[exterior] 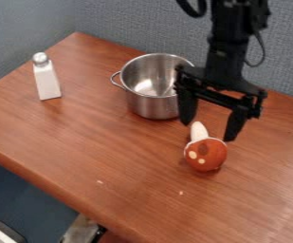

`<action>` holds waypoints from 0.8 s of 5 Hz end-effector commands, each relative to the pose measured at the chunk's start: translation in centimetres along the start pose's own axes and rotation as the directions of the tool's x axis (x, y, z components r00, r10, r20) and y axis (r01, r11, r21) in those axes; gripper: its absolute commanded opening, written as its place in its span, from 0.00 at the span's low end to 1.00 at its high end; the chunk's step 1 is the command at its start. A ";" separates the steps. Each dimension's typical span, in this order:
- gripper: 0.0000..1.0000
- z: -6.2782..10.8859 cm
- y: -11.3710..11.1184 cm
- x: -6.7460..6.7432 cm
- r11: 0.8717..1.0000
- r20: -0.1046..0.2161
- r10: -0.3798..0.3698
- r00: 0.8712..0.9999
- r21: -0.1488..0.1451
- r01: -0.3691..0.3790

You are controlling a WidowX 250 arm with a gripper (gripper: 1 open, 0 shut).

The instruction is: Put the mushroom in the metal pot

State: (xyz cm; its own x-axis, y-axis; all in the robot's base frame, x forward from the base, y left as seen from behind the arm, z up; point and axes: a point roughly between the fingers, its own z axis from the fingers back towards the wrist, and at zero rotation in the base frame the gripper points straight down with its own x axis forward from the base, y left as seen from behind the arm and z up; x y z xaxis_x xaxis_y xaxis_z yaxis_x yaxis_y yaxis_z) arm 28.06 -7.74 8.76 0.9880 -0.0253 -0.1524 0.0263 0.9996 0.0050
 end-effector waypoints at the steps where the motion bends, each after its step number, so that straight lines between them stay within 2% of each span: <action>1: 1.00 -0.4 1.0 2.0 0.998 0.052 -0.025 0.998 0.055 0.022; 2: 1.00 -2.2 2.6 2.4 0.995 0.040 0.092 0.995 0.040 -0.094; 3: 1.00 -3.2 3.5 2.4 0.981 0.039 0.192 0.981 0.009 -0.193; 4: 1.00 -5.0 1.5 2.0 0.970 0.022 0.240 0.970 0.024 -0.241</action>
State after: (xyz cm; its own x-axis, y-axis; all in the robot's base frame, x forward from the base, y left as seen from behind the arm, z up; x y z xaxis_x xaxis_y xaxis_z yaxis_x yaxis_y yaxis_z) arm 29.41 -6.19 3.45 0.9686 0.2137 -0.1274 -0.2071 0.9763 0.0634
